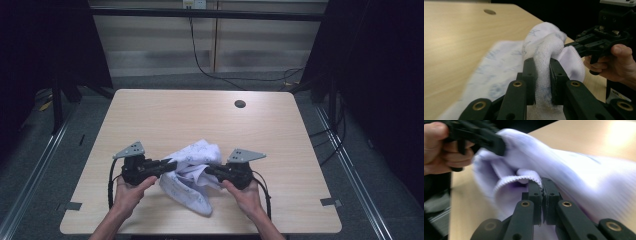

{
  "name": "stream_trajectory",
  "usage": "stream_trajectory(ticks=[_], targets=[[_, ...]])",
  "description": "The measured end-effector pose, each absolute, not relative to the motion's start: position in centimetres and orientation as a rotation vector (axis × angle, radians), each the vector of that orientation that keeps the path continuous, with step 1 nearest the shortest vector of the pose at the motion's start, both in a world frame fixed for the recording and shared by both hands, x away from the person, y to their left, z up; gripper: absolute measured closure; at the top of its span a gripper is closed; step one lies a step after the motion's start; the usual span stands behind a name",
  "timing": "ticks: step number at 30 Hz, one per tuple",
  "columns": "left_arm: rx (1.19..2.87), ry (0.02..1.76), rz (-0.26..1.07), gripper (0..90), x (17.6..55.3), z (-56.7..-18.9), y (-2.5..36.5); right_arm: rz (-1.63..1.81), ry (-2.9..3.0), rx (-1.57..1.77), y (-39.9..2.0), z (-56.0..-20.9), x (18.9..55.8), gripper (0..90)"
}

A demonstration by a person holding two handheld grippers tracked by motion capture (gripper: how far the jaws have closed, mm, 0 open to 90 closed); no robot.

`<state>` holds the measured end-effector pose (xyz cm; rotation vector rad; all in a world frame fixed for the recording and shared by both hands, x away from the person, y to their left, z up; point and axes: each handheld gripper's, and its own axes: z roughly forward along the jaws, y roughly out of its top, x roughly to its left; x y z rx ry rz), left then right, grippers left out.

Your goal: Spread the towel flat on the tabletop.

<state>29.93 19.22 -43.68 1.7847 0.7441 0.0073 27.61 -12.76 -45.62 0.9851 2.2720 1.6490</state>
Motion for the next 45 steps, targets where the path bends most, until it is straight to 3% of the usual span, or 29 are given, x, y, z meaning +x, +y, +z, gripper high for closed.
stream_trajectory(ticks=[15, 23, 28, 33, 39, 45], targets=[[1.64, 0.871, 0.076, 78.8, 30.9, -42.1, 23.6, 1.579, 2.053, 1.084, -18.9, -39.9, 29.9, 87.4], [1.646, 0.899, 0.113, 78.9, 31.2, -42.5, 24.6, 1.498, 1.97, 1.136, -21.9, -36.9, 33.8, 87.4], [1.694, 0.924, 0.105, 78.6, 31.7, -44.1, 24.0, 1.45, 2.025, 1.156, -21.2, -38.4, 36.0, 83.7], [1.744, 0.971, 0.095, 76.8, 32.0, -46.0, 24.5, 1.347, 2.062, 1.215, -20.4, -41.0, 36.9, 60.5], [1.747, 0.957, 0.047, 68.5, 31.7, -46.3, 24.8, 1.401, 2.086, 1.225, -21.0, -42.1, 35.3, 57.2], [1.772, 0.931, 0.111, 58.5, 31.5, -45.0, 24.9, 1.42, 2.186, 1.161, -19.7, -42.9, 32.6, 57.2]])
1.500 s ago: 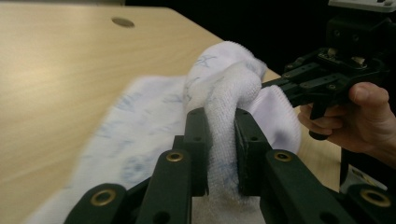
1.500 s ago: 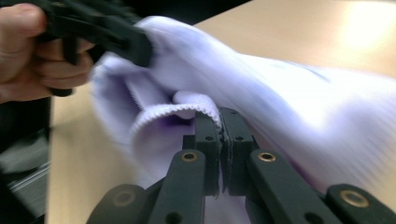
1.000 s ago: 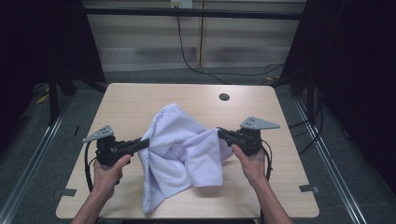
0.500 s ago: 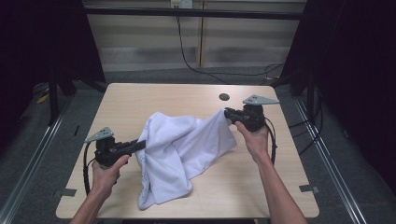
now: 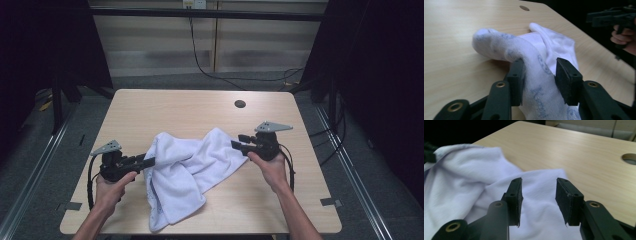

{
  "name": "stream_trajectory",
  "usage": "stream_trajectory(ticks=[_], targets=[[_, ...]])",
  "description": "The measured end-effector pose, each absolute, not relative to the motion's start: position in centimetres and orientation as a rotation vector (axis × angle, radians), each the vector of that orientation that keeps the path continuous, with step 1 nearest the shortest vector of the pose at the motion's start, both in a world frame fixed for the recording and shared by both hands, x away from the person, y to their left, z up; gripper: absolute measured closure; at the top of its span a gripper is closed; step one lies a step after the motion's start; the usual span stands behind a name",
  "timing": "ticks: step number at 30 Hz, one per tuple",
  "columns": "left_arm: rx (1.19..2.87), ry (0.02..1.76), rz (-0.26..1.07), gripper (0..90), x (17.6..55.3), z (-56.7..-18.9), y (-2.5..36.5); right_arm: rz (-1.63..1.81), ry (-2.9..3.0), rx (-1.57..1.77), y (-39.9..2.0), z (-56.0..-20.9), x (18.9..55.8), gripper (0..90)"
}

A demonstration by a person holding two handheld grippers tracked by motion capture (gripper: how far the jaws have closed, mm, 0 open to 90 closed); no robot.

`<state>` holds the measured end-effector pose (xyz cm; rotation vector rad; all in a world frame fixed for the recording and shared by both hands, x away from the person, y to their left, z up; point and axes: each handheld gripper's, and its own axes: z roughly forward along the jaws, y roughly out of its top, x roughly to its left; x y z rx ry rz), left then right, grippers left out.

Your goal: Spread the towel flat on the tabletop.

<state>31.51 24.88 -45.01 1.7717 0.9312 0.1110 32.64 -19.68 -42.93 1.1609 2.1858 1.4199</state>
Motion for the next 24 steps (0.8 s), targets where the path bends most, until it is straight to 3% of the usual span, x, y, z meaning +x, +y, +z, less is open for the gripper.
stream_trajectory(ticks=[7, 10, 18, 21, 22, 23, 24], targets=[[1.747, 0.922, 0.129, 54.5, 32.8, -44.7, 24.6, 1.314, 2.335, 1.183, -17.7, -47.4, 31.5, 54.4], [1.855, 0.889, 0.238, 53.9, 32.9, -45.1, 23.7, 1.252, 2.353, 1.231, -17.8, -49.0, 32.1, 51.5], [1.93, 0.963, 0.133, 55.3, 33.8, -48.3, 23.9, 1.171, 2.353, 1.236, -17.5, -50.8, 32.1, 51.0], [2.013, 0.93, 0.122, 67.8, 33.6, -48.8, 23.1, 1.094, 2.324, 1.183, -17.2, -50.8, 31.7, 69.0], [2.013, 0.93, 0.122, 72.4, 33.6, -48.8, 23.1, 1.094, 2.324, 1.183, -17.2, -50.8, 31.7, 69.0], [2.024, 0.927, 0.112, 72.4, 33.5, -49.0, 22.8, 1.104, 2.324, 1.191, -17.3, -50.8, 31.8, 77.7], [2.042, 0.908, 0.12, 79.9, 33.2, -48.8, 22.8, 1.106, 2.332, 1.208, -17.6, -50.7, 31.8, 86.9]])
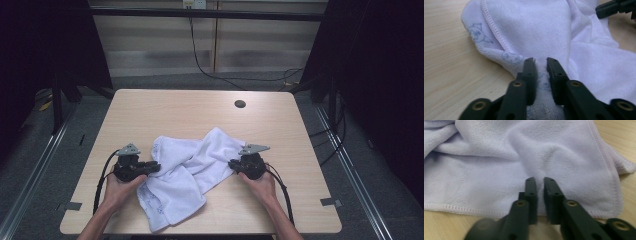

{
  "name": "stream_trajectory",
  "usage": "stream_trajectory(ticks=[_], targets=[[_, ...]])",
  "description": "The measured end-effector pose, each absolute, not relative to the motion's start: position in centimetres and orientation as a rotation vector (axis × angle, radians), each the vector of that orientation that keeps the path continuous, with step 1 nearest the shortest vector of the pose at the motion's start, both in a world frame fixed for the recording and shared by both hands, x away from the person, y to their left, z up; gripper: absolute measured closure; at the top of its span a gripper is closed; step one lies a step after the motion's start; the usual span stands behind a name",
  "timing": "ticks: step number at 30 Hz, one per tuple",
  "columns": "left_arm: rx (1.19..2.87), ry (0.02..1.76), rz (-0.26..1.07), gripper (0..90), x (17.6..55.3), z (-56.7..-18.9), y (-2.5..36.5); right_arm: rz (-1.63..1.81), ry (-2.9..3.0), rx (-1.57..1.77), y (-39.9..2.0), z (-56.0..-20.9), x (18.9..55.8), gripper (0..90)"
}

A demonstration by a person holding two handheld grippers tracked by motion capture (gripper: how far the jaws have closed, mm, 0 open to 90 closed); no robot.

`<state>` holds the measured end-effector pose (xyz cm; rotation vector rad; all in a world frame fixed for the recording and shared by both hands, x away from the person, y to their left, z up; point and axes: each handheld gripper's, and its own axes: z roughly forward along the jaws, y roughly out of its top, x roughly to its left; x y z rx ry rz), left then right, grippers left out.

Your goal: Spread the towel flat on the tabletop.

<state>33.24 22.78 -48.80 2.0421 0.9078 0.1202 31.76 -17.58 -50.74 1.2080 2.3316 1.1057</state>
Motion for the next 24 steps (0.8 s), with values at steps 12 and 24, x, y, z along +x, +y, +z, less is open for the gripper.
stream_trajectory(ticks=[12, 24], targets=[[1.932, 0.908, 0.072, 84.0, 31.8, -47.3, 24.3, 1.225, 2.146, 1.248, -22.2, -46.6, 30.5, 89.5], [1.956, 0.811, 0.038, 68.6, 29.9, -46.6, 21.8, 1.139, 2.211, 1.256, -25.5, -46.1, 24.1, 88.0]])
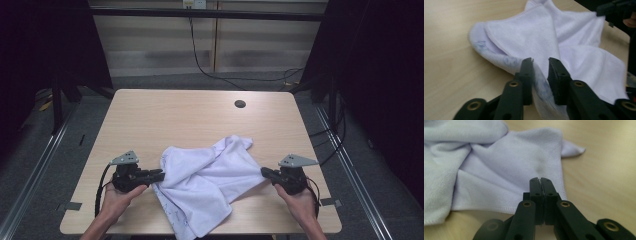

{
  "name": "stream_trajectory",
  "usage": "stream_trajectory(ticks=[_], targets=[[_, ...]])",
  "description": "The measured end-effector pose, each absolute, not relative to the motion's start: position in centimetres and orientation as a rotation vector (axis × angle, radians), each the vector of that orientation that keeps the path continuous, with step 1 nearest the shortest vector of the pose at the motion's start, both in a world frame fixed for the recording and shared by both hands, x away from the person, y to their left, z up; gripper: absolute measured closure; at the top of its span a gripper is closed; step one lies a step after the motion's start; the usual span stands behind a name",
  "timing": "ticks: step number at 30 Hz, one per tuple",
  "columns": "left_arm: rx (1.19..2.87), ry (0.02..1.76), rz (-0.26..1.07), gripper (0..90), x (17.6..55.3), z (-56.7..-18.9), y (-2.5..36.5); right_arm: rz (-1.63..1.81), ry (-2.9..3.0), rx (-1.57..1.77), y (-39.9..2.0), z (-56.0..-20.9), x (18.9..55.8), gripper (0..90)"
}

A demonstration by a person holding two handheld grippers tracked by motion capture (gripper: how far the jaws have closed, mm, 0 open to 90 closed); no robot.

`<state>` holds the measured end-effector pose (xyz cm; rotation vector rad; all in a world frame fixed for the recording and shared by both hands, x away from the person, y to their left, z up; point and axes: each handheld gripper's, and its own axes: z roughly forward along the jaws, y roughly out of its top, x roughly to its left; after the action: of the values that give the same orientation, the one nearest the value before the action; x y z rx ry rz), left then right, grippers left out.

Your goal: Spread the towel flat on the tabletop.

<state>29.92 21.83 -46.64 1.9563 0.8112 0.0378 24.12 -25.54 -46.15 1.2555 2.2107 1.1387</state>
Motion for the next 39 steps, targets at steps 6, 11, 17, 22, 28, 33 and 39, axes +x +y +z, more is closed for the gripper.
stream_trajectory(ticks=[6, 11, 17, 22, 28, 33, 39], targets=[[1.91, 0.818, 0.069, 58.1, 31.9, -46.3, 21.3, 1.217, 2.203, 1.29, -25.6, -48.1, 23.0, 70.1], [2.037, 0.829, 0.069, 46.7, 33.6, -48.8, 18.8, 1.23, 2.265, 1.244, -23.3, -48.5, 23.5, 59.7], [2.132, 0.83, 0.086, 73.7, 33.5, -50.2, 18.7, 1.123, 2.34, 1.221, -21.8, -50.2, 24.9, 53.8], [2.128, 0.823, 0.048, 86.6, 32.8, -50.1, 19.9, 1.103, 2.331, 1.223, -21.6, -50.6, 26.3, 55.9], [2.14, 0.82, 0.041, 87.1, 31.3, -50.1, 21.2, 1.071, 2.288, 1.246, -20.5, -50.8, 30.8, 56.9], [2.102, 0.831, -0.042, 87.1, 29.7, -50.0, 21.3, 1.078, 2.271, 1.257, -19.7, -50.9, 33.3, 58.1], [2.087, 0.778, -0.044, 86.4, 28.4, -49.4, 21.2, 1.093, 2.254, 1.315, -18.8, -50.5, 35.4, 54.2]])
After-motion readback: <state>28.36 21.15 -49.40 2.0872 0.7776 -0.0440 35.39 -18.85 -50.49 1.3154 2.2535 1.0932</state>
